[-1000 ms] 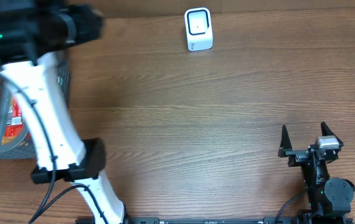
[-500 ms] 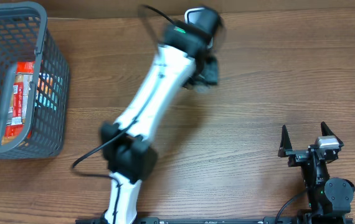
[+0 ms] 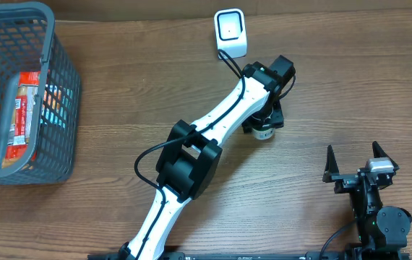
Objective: Scan the item barcode
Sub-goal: 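Carry the jar with the left gripper to the white scanner, then lower the jar onto the table beside the scanner and release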
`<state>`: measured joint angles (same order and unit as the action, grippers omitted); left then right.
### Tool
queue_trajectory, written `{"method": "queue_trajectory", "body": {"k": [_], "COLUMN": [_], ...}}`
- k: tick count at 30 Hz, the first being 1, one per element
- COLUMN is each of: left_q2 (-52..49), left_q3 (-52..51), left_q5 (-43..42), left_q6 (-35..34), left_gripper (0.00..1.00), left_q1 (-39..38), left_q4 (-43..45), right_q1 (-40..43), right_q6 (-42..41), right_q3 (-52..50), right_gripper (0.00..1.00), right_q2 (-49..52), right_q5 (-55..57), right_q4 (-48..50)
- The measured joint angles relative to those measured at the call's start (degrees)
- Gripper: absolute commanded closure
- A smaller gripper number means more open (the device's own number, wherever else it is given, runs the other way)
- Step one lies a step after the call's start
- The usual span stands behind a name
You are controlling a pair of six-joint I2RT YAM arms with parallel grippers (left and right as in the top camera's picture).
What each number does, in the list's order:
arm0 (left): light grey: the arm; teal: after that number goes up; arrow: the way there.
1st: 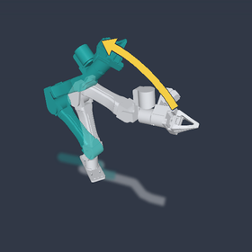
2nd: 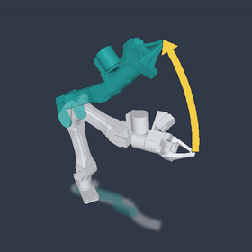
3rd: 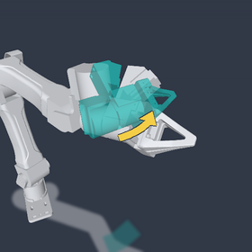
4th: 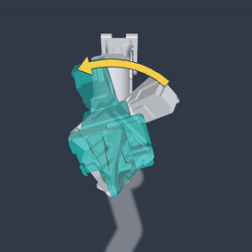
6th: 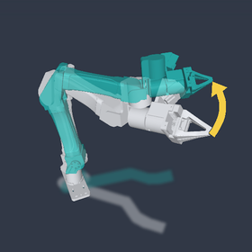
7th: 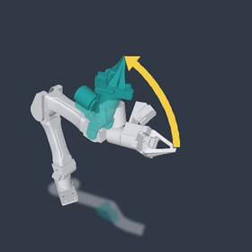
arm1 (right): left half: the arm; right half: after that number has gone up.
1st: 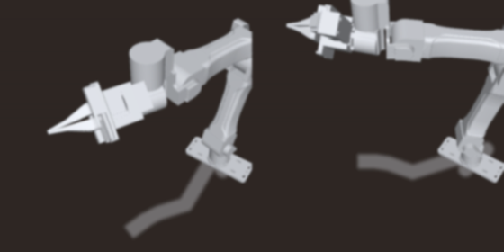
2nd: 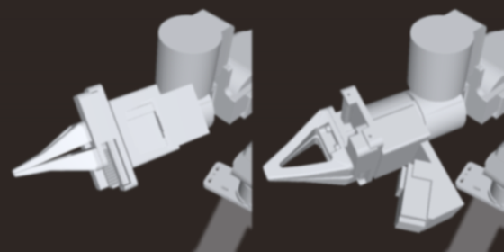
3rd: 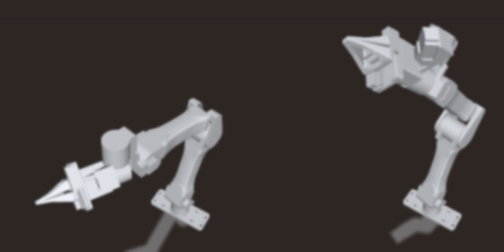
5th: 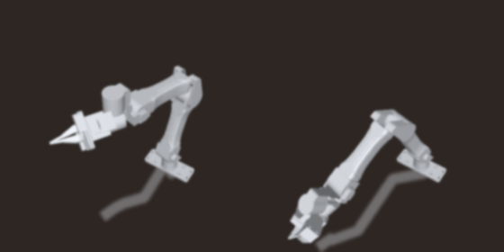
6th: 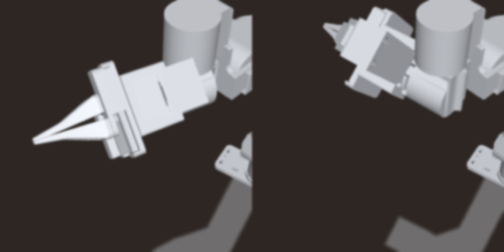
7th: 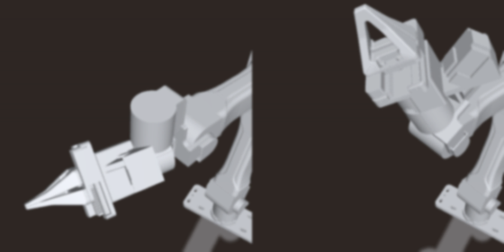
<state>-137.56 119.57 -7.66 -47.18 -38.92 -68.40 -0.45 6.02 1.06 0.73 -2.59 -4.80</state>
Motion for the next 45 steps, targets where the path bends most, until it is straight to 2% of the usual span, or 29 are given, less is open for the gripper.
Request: {"method": "queue_trajectory", "body": {"k": [6,7,9,10,15,21,26,36,45], "left_q2": [-0.15,-0.15,-0.15,-0.15,-0.17,-0.22,-0.37,-0.44,-0.92], "left_q3": [0.02,0.02,0.02,0.02,0.02,0.02,0.02,1.27,13.18], "left_q5": [-5.75,-6.05,-6.34,-6.34,-6.36,-6.58,-6.75,-4.87,0.96], "left_q6": [-1.29,-1.40,-1.42,-1.53,-1.29,-0.26,1.07,2.93,5.64], "left_gripper": [0.93,0.85,0.60,0.51,0.47,0.34,0.28,0.29,0.28], "left_q1": [-0.31,-0.50,-0.98,-1.29,-2.16,-2.36,-2.38,-2.73,-2.73], "left_q4": [2.36,2.36,2.38,2.38,2.40,2.40,2.40,-1.62,-9.66], "right_q1": [0.00,0.00,0.00,0.00,0.00,0.00,0.00,0.00,0.00], "right_q6": [0.02,0.02,0.00,0.04,0.04,0.02,0.00,0.02,0.02], "right_q3": [0.00,0.00,0.00,0.00,0.00,0.00,0.00,0.00,0.00], "right_gripper": [0.00,0.00,0.00,0.00,0.00,0.00,0.00,0.00,0.00], "right_q2": [0.00,0.00,0.00,0.00,0.00,0.00,0.00,0.00,0.00], "right_q5": [0.00,0.00,0.00,0.00,0.00,0.00,0.00,0.00,0.00], "right_q4": [0.04,0.02,0.02,0.02,0.07,0.02,0.07,0.00,0.04]}}
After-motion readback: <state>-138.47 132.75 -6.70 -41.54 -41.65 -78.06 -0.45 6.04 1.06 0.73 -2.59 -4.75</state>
